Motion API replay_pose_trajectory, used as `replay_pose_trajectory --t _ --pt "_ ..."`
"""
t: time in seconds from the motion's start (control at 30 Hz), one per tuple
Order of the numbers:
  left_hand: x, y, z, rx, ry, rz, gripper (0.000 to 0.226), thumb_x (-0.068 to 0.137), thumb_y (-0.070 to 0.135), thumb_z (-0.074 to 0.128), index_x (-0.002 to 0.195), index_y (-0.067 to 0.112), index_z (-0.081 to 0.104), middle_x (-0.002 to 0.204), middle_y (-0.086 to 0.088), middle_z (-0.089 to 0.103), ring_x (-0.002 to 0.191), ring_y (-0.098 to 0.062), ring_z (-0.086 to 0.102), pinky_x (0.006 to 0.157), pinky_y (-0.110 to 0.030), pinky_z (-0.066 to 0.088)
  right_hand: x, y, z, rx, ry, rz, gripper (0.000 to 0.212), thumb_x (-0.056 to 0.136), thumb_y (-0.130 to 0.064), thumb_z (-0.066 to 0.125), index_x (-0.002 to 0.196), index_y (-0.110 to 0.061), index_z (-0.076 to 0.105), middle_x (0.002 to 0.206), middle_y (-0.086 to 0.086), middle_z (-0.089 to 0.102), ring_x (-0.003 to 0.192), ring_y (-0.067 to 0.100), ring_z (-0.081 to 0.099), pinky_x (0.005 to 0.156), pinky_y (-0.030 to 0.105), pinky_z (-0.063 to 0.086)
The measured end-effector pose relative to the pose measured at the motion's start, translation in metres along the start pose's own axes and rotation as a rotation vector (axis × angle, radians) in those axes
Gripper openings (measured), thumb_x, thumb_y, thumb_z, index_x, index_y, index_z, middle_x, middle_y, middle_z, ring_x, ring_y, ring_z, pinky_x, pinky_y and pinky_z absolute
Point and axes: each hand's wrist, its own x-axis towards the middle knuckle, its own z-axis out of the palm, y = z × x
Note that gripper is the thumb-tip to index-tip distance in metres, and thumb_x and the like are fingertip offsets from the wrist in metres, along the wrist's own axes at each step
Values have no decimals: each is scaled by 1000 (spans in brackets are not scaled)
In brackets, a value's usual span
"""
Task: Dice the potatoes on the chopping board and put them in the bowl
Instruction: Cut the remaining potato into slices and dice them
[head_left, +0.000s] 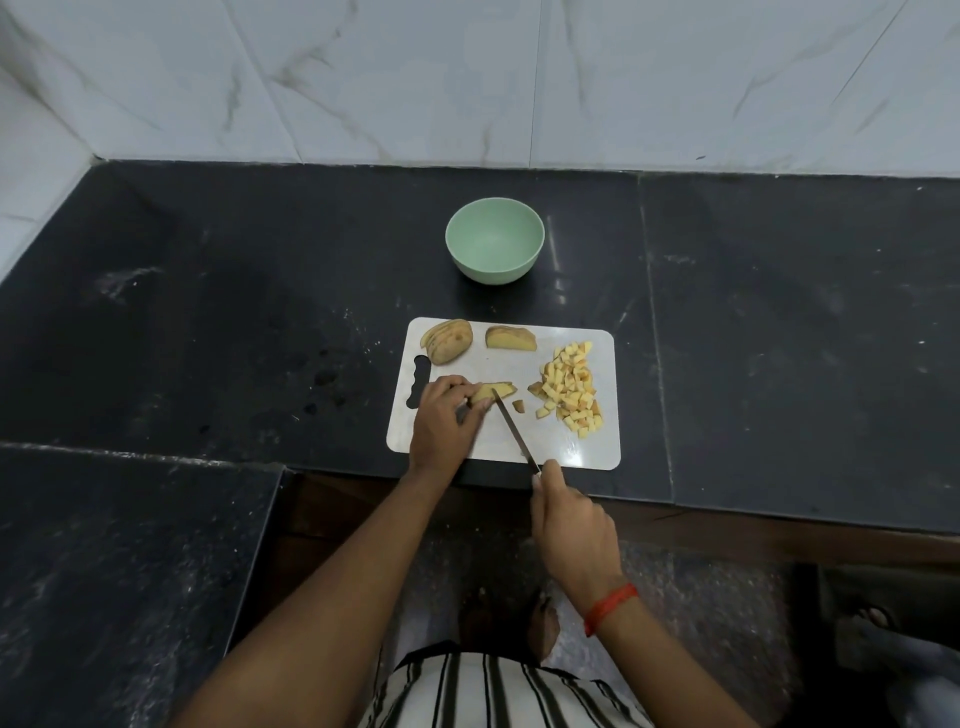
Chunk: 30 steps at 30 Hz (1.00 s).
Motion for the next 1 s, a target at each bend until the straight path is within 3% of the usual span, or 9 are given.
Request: replay_pose_trajectory --t 0.13,0.2,0.37,0.7,1.0 --pt "-2 -1 -8 4 -22 -5 43 92 38 73 125 11 70 117 1 65 112 -11 53 93 -24 45 26 -8 0 57 93 -33 14 107 -35 33 101 -22 36 66 2 60 55 32 62 47 37 48" --pt "-7 -3 -8 27 6 4 41 93 36 72 125 10 71 115 0 65 109 -12 53 91 -26 46 47 -15 2 56 101 -43 17 107 -33 34 114 -19 42 69 6 64 59 32 64 49 36 49" --pt "-8 -5 -4 29 31 8 33 94 34 73 118 11 75 109 1 64 103 -14 54 84 -31 50 61 -23 14 33 63 -81 33 107 -34 29 135 -19 36 71 5 65 60 28 64 52 38 51" --pt "-9 -3 -7 44 32 38 24 97 29 69 108 10 77 106 0 62 101 -15 52 82 -23 43 63 -30 17 -67 37 -99 23 107 -28 33 127 -19 38 76 8 66 64 34 64 51 35 39" --pt "-8 -2 -3 84 29 22 23 98 28 67 102 7 77 107 -1 62 101 -16 51 82 -28 46 9 -4 7 -85 -100 -11 19 107 -28 33 124 -22 37 87 5 68 74 34 68 59 38 47"
